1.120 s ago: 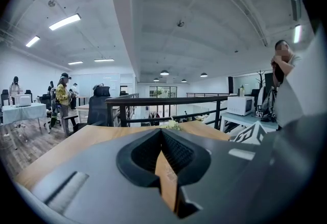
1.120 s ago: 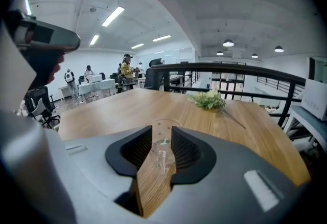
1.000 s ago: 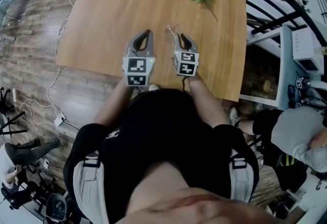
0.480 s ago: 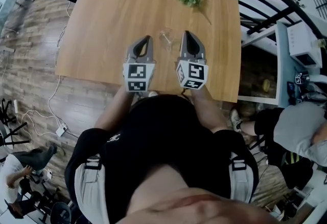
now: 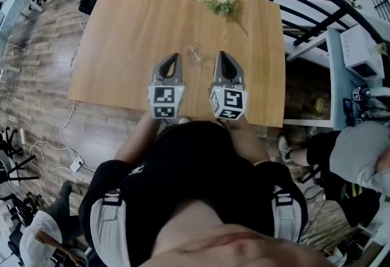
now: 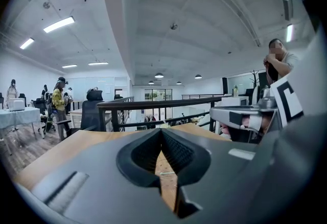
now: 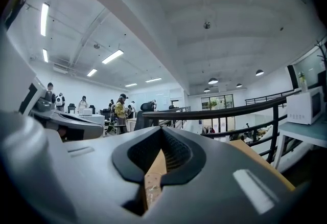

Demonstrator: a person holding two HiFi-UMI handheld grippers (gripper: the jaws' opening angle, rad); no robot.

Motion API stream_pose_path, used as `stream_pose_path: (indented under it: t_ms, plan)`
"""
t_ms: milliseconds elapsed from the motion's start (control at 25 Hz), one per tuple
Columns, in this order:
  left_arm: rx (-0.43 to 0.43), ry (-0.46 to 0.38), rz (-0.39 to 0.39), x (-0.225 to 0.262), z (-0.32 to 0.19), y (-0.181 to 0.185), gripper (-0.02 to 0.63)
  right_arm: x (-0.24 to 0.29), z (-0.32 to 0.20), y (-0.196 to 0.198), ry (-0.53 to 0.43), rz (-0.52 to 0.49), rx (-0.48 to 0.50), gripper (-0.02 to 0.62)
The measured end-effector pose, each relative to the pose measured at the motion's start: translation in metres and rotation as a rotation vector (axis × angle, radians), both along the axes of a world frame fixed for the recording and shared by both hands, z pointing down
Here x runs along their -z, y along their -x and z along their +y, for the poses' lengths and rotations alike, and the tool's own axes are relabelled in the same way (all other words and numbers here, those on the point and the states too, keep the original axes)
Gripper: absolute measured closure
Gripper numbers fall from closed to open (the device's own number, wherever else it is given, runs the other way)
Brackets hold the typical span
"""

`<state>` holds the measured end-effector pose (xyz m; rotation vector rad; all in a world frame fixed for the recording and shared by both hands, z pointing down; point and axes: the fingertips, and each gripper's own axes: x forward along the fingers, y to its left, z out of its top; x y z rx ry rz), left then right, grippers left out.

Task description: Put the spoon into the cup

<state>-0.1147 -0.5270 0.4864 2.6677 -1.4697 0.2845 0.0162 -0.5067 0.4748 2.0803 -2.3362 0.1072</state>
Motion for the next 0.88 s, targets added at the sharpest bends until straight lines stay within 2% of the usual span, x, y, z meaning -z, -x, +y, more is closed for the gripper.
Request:
stream_pose_path:
  t_ms: [880]
  plan:
    - [-0.021,0.001,-0.002,-0.001,0.011,-0.02,0.594,-0.009,0.005,0.008,0.051,0.02,0.081,0.597]
